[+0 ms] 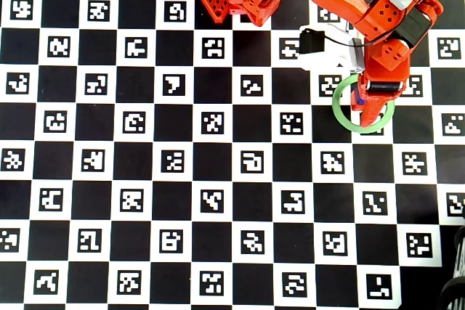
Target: Grab the red cube then put it in the green circle then put the blue cube on top and finally the orange cube on top
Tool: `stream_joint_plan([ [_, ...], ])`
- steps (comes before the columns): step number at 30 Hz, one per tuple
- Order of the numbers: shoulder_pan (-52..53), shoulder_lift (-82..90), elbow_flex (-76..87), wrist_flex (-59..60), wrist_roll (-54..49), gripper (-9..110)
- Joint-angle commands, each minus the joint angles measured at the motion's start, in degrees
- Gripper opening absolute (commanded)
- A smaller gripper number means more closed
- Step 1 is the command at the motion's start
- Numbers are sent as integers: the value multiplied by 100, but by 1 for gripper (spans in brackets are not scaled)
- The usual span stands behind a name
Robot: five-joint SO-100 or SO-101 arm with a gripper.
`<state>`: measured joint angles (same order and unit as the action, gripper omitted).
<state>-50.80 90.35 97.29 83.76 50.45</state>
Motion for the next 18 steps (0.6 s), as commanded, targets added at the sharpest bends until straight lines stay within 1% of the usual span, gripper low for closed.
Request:
stream_joint_plan([
  [1, -211, 633, -923, 545, -70, 45],
  [4, -246, 835, -1301, 932, -202, 44],
  [7, -44, 1116, -1371, 1143, -554, 43],
  [13, 1143, 1564, -1723, 1705, -1679, 36],
  [15, 1635, 1723, -1740, 1784, -2206, 31],
  [18, 2382, 1942, -1582, 1784, -2927, 18],
])
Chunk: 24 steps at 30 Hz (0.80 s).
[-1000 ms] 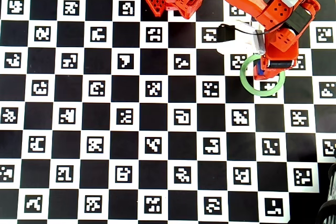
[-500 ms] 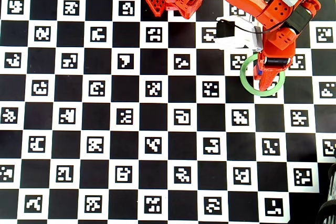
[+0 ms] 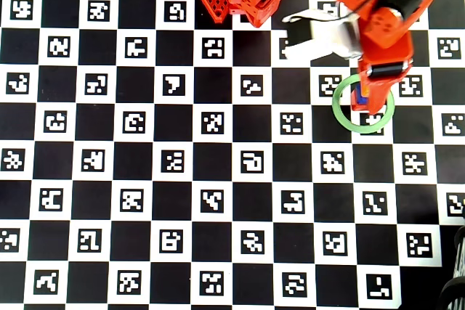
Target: Grab the red cube then put it in the green circle then put the blue cube on top and finally the orange cube on top
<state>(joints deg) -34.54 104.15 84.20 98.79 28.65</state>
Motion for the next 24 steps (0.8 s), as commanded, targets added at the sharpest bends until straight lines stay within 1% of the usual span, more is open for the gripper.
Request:
stream_joint_plan([
  [1, 993, 642, -149, 220, -976, 15],
  [3, 1441, 791, 149, 35, -1468, 8],
  [5, 1846, 967, 554, -290, -1960, 3],
  [7, 2215, 1222, 1055, -800, -2408, -2],
  [10, 2681, 1723, 1916, -1793, -3076, -6],
  [15, 3067, 2628, 3278, -3190, -4720, -6],
  [19, 3111, 3331, 4403, -4228, -5054, -6],
  [22, 3094, 3920, 5335, -4992, -5748, -6],
  [24, 3085, 4254, 5906, -5467, -6434, -6],
])
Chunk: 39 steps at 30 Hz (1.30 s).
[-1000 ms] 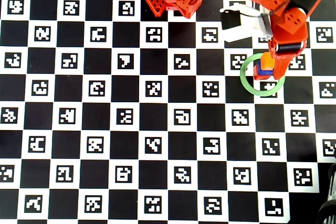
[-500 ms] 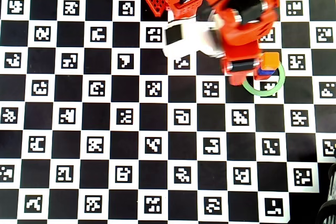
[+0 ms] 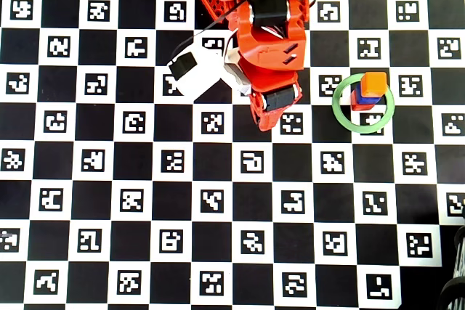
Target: Grab the red cube then put it in the green circle then put the blue cube on top and finally the orange cube on top
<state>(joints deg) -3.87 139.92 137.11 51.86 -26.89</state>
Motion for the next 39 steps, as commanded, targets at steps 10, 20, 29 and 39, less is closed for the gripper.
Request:
stream_joint_plan([
  [10, -62, 2206, 2988, -1292, -4834, -7],
  [20, 202, 3015, 3647, -97, -5247, -7],
  [29, 475, 3542, 3938, 571, -5089, -7],
  [39, 510, 4289, 4386, 1266, -4913, -7],
])
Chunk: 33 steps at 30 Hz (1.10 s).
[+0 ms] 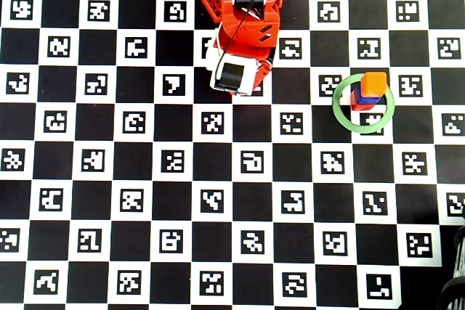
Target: Grab the red cube then put it in the green circle then put the blue cube on top and finally the orange cube on top
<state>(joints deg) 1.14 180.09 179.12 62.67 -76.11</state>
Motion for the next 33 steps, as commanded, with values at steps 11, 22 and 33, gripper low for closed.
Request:
stream_joint_plan([
  [11, -53, 888, 237, 1274, -167, -7],
  [22, -26, 1239, 246, 1564, -896, -6],
  [33, -44, 1239, 246, 1564, -914, -6],
])
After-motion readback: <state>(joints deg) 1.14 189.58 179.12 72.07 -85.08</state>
